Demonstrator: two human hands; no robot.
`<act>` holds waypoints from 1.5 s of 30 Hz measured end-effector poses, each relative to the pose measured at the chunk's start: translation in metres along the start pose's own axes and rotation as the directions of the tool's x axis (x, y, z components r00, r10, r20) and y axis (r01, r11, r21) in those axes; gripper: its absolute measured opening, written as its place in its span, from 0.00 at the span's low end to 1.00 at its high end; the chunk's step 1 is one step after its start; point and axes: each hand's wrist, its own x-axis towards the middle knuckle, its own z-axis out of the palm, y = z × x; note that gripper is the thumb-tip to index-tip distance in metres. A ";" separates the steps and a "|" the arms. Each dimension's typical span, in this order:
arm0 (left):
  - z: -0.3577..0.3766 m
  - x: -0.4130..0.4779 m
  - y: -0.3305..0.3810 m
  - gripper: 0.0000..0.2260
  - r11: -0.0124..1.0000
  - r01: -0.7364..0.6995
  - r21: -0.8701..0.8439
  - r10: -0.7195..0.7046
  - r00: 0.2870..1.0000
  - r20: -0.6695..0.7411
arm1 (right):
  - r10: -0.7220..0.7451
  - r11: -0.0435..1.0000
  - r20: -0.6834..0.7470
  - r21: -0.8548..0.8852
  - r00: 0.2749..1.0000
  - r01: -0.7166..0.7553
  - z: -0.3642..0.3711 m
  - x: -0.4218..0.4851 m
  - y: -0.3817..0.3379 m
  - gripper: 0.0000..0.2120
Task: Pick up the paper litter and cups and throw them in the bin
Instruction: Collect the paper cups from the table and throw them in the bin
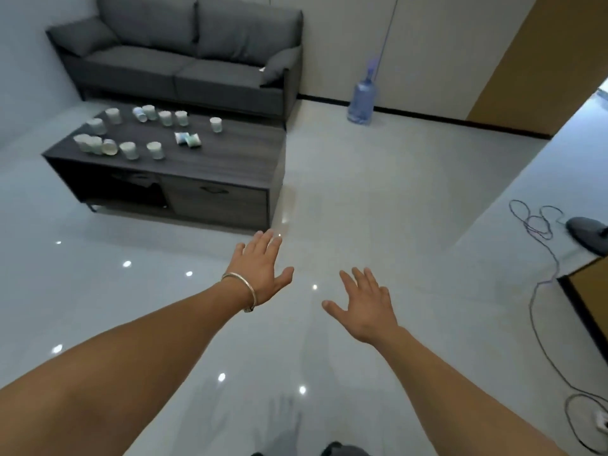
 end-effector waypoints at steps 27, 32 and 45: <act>-0.013 0.202 -0.385 0.33 0.843 0.537 -0.026 -0.537 0.843 -0.001 | -0.414 0.882 0.224 -0.141 0.882 0.450 -0.018 0.458 -0.305 0.40; -0.035 0.251 -0.476 0.33 0.860 0.510 -0.035 -0.510 0.860 -0.004 | -0.388 0.896 0.217 -0.139 0.896 0.422 -0.022 0.518 -0.373 0.40; -0.051 0.399 -0.652 0.36 0.867 0.495 -0.051 -0.496 0.868 -0.006 | -0.342 0.919 0.268 -0.106 0.900 0.381 -0.021 0.706 -0.493 0.41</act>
